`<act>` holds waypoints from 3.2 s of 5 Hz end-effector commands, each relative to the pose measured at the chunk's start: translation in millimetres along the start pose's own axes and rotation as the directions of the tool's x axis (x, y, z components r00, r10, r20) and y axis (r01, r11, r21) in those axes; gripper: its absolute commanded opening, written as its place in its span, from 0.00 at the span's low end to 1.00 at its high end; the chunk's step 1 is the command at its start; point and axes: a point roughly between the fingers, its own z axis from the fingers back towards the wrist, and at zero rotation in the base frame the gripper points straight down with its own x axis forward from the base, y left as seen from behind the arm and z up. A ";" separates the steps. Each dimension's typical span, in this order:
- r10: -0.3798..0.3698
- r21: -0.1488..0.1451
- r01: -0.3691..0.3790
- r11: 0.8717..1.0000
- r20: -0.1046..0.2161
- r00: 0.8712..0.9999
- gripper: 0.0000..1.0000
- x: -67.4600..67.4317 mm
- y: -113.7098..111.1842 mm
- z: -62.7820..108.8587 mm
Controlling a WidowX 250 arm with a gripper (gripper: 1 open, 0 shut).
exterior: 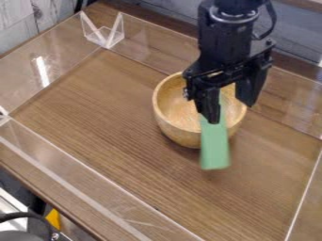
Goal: Put the green block in the brown bowl
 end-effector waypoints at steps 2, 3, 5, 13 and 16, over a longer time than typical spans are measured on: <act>-0.023 -0.040 0.024 0.999 0.006 1.000 1.00 -6.9 -9.6 5.3; -0.050 -0.038 0.050 0.998 0.002 0.999 1.00 -17.1 -9.9 4.3; -0.122 -0.030 0.121 0.992 -0.008 0.993 1.00 -40.0 -7.3 -1.1; -0.166 -0.011 0.166 0.986 -0.013 0.986 1.00 -63.5 5.1 -62.4; -0.132 -0.008 0.132 0.991 -0.006 0.991 1.00 -64.2 8.1 -82.7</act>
